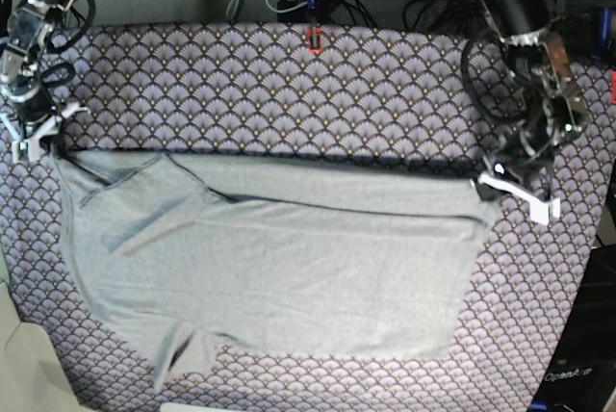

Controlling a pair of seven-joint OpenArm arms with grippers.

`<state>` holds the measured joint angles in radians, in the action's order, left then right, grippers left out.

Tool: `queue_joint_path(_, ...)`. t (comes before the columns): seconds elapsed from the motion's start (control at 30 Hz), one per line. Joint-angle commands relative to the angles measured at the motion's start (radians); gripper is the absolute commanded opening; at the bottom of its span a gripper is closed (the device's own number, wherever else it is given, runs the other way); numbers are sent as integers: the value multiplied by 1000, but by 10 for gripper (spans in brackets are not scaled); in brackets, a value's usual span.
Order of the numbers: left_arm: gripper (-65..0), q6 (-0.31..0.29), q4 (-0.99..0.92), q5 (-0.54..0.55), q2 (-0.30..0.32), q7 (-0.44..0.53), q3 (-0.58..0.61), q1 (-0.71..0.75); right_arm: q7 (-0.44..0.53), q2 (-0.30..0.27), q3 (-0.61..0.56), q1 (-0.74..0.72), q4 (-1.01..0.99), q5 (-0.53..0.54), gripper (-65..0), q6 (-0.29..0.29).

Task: Fold the T-shirt properly
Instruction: 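Pull the shirt edge further with both grippers and release it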

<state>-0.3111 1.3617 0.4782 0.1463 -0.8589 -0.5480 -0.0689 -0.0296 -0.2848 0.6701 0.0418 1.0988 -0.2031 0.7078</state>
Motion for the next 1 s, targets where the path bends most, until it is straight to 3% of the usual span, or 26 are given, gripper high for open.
queue_joint_path(0.0,-650,0,45,6,17,27,-5,-7,24,-15,10,20,27,0,-650,-10)
queue_joint_path(0.23,-650,0,219,6,9,-18,-30,154,148,20,13,177,88,0,-650,-10)
queue_joint_path(0.43,-650,-6,330,7,5,-81,-113,272,236,86,225,201,88,-5,-650,-10)
queue_joint_path(0.63,-650,-141,353,7,0,-82,-180,370,336,144,408,204,86,-8,-650,-10)
queue_joint_path(0.97,-650,-228,342,-2,-64,-73,-255,453,452,223,526,208,82,-9,-650,-10)
